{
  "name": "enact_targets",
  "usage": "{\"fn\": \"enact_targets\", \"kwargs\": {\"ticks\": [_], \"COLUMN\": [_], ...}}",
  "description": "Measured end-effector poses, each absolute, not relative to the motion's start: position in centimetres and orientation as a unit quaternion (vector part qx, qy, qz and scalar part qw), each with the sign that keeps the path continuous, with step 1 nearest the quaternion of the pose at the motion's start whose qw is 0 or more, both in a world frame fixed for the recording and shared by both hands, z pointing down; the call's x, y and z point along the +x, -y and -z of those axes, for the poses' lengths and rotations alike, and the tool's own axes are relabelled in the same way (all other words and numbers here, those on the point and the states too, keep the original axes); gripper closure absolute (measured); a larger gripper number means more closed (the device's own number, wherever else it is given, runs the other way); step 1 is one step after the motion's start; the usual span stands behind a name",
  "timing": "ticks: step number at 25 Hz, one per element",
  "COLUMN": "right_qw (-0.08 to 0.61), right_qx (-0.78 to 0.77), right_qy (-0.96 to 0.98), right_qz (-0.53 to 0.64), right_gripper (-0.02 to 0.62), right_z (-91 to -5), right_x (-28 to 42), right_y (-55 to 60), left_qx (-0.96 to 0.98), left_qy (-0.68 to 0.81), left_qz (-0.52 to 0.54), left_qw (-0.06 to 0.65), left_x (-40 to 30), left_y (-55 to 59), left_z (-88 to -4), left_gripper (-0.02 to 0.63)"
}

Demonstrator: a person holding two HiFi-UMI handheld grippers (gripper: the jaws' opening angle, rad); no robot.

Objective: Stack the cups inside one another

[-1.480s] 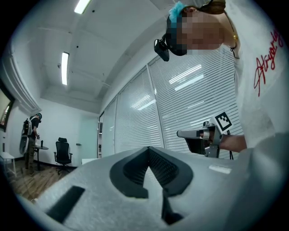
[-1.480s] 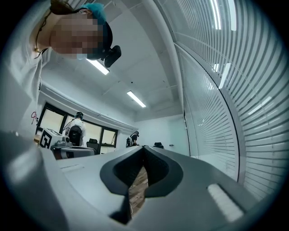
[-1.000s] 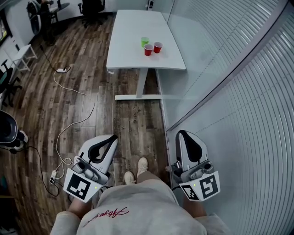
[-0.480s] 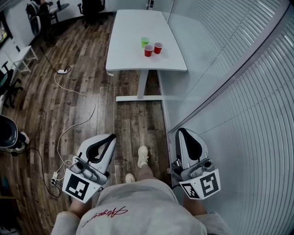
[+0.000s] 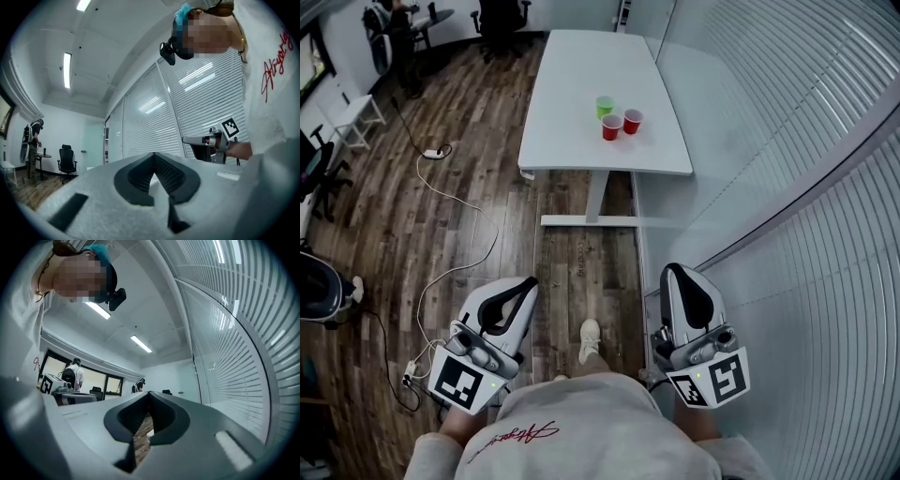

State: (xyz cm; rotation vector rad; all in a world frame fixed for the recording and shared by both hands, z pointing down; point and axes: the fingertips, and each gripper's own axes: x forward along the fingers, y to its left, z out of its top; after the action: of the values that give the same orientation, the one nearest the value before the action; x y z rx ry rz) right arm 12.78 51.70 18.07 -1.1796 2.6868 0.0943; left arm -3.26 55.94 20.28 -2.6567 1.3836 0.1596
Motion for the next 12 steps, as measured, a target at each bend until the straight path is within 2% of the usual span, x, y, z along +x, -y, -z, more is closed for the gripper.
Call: {"fn": "enact_targets", "kwargs": {"ticks": [12], "right_qw": [0.106], "right_qx": [-0.387], "right_qy": [-0.915], "right_qz": [-0.034], "right_gripper": [0.594], "right_z": [-17.2], "right_x": [13.6], "right_y": [-41.1], "left_qx": [-0.88], "left_qy": [-0.465], "left_qz": [-0.056], "left_qw": [0.078], "left_x": [-1.9], "left_y": [-45.2], "left_z": [-19.3], "left_gripper": [0.611]}}
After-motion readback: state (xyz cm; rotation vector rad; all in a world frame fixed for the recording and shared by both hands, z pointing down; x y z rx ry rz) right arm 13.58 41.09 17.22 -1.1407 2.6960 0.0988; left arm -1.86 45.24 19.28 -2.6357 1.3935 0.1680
